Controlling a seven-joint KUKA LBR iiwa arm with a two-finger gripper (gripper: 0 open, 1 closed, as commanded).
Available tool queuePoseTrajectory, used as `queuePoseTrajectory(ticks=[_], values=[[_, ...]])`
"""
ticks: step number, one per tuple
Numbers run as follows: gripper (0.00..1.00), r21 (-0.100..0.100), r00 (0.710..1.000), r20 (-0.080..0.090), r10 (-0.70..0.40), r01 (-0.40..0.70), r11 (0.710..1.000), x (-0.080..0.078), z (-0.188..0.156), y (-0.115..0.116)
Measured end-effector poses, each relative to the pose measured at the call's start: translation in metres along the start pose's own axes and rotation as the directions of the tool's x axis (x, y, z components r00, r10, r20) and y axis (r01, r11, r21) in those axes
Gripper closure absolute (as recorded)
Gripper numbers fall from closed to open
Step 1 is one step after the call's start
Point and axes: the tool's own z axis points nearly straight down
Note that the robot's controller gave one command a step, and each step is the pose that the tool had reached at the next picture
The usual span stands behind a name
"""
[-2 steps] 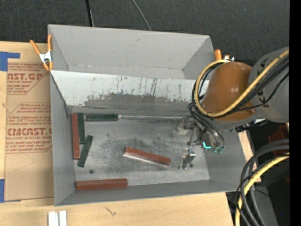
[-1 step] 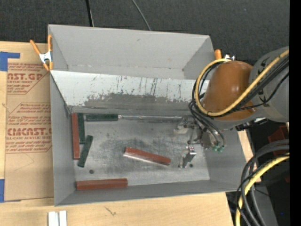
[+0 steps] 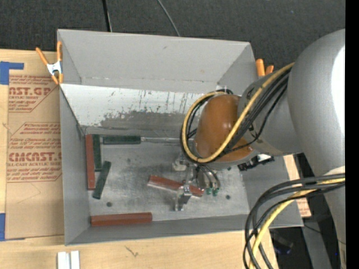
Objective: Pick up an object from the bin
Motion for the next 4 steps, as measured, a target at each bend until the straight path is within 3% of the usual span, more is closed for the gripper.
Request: queuePoseTrajectory(ticks=[1,2,3,4], values=[[0.00,0.001,0.996,-0.006,0.087,-0.087,0.996,0.009,-0.023,0.003],[0.00,0.002,1.000,-0.006,0.014,-0.014,1.000,0.024,-0.023,0.039],[0.00,-0.002,0.990,0.022,0.139,-0.139,0.990,0.011,0.000,0.049],[1.00,-0.003,0.976,0.003,0.216,-0.216,0.976,-0.002,0.001,0.055]])
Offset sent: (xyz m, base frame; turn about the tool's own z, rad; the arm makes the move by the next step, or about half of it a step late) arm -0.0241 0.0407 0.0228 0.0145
